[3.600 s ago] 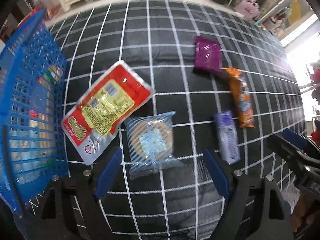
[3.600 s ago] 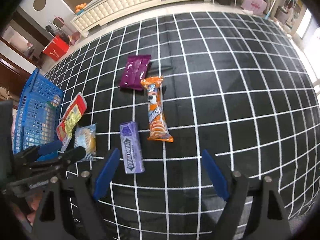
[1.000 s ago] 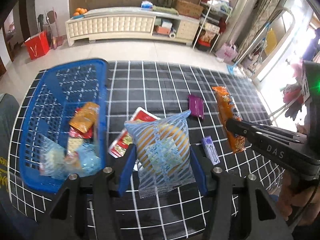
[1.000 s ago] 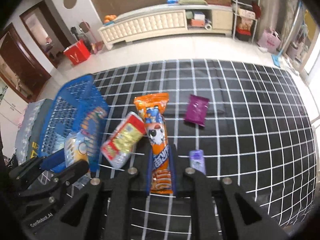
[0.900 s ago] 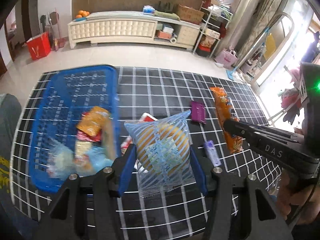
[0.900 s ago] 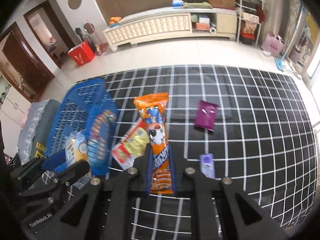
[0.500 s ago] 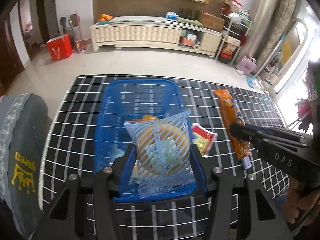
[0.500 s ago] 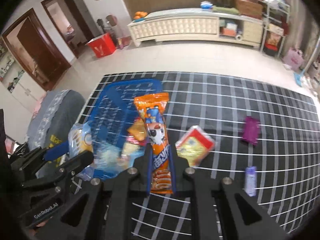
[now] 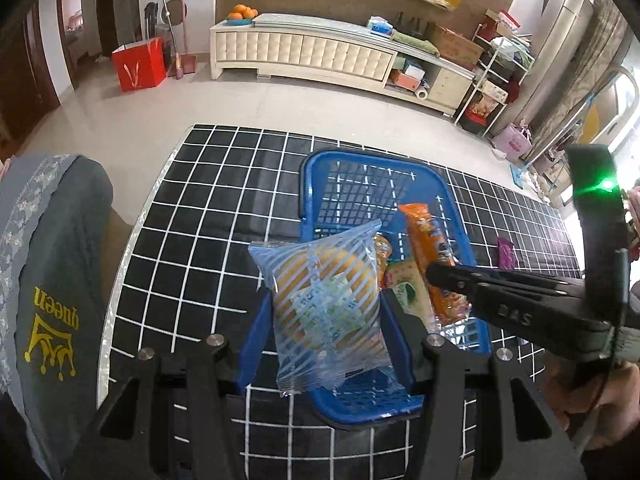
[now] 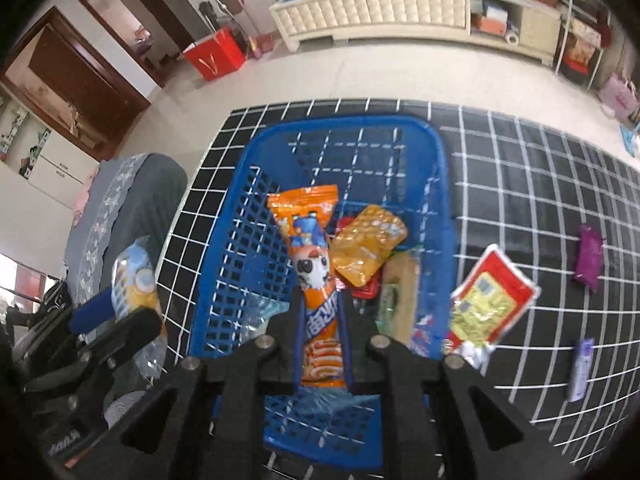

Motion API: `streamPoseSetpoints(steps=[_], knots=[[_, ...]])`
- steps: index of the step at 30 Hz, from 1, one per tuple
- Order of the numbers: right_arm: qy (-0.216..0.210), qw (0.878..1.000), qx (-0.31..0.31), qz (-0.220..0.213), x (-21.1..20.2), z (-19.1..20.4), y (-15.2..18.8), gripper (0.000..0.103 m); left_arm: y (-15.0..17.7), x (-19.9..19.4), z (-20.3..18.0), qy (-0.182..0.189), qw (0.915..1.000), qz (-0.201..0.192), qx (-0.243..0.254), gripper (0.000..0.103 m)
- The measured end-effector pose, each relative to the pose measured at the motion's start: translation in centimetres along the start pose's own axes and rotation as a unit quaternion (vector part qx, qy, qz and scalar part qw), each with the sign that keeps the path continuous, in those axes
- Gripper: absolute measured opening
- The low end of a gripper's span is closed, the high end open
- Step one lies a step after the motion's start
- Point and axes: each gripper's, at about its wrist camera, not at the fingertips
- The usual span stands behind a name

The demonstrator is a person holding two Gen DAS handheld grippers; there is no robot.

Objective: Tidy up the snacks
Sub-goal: 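Carry the striped bag and orange wafer stick over the basket with both tools, then open the right tool to drop the wafer stick while the left tool releases the striped bag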

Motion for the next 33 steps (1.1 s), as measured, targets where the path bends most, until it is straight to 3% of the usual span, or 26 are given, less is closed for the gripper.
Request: streamPoseSetpoints(steps=[11,13,15,17,28,33], knots=[[0.007,0.999,0.026,0.036,6.9,0.1,-3.1,0.021,-0.6,2.6,1.9,-0.004,0.9999,0.009,-0.006,0.051],[-0.001,0.999,0.012,0.049,7.9,0.3,-3.3,0.031,-0.6,3.1,2.2,-0.009,0.9999,0.012,-0.007,0.051],[-0.012,0.998,0.003,0.057,8.2,0.2,-3.1,0.069,-0.6,3.5,2.5,-0.009,0.9998,0.015,-0.010,0.051],[-0.005,0.999,-0.005,0.045,7.7,0.3,-2.9,0.078,-0.5,3.7,2.6,-0.010,0.9997,0.017,-0.012,0.051],[0.014,0.999,-0.028,0.012,1.3,0.4,-2.2,0.079,-0.4,1.5,0.7,-0.008,0.9999,0.006,-0.006,0.051],[0.021,0.999,-0.017,0.020,-0.4,-0.5,-1.4,0.080,-0.8,0.0,-1.1,-0.011,0.9998,-0.006,0.013,0.051]])
Point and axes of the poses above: each gripper's, at about its wrist camera, not at the fingertips, and x roughly the way its jaws point, z to its left, y to its underside, and after that the axes turned 15 degrees about -y, right-handed
